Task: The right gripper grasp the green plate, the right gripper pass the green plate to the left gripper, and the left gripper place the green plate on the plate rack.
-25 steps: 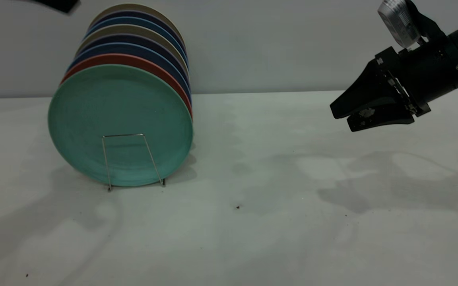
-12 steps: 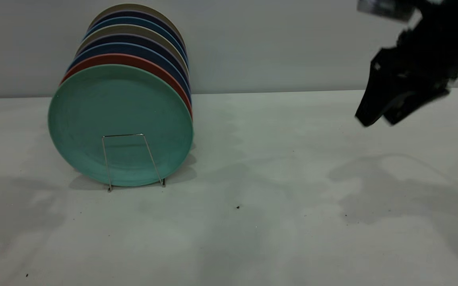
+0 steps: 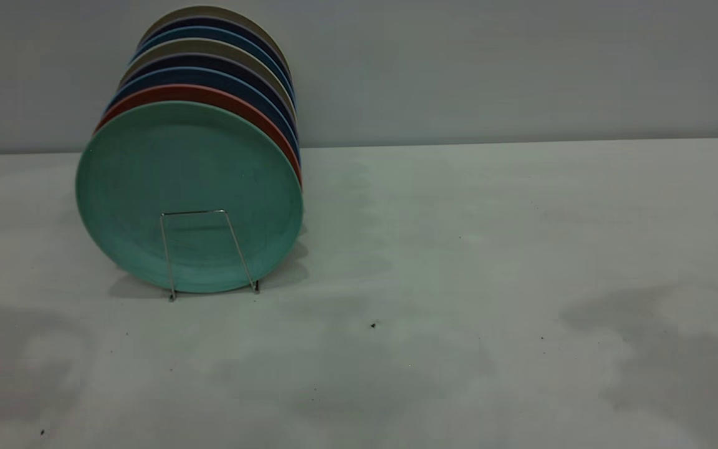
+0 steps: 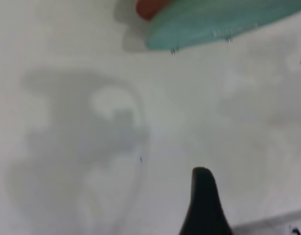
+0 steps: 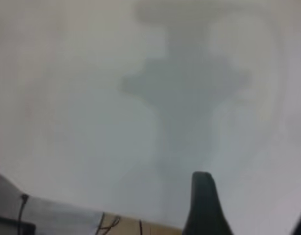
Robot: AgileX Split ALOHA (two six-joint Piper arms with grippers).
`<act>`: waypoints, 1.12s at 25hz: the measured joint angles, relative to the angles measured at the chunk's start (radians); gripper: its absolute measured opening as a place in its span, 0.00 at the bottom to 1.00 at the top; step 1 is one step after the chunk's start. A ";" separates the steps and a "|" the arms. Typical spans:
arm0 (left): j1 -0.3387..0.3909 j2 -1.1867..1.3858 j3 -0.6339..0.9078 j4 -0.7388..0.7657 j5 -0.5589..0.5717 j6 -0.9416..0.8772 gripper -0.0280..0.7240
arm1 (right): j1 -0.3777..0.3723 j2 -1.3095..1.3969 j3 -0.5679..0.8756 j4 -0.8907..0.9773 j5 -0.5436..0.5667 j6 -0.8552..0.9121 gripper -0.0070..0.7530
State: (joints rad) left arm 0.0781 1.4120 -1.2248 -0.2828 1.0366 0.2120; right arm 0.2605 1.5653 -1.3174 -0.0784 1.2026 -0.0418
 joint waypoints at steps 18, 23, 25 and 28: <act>0.000 -0.470 0.328 0.019 0.125 0.001 0.73 | 0.000 -0.625 0.411 0.093 0.033 -0.003 0.71; 0.000 -0.729 0.510 0.019 0.119 -0.001 0.72 | 0.000 -0.835 0.591 0.095 0.036 -0.029 0.71; 0.000 -0.852 0.575 0.019 0.117 -0.001 0.72 | 0.000 -0.941 0.665 0.095 0.034 -0.033 0.71; 0.000 -1.028 0.641 0.019 0.124 -0.002 0.72 | 0.000 -1.097 0.745 0.095 0.001 -0.037 0.71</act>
State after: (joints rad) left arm 0.0781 0.3844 -0.5842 -0.2642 1.1606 0.2099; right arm 0.2605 0.4679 -0.5728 0.0168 1.2033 -0.0787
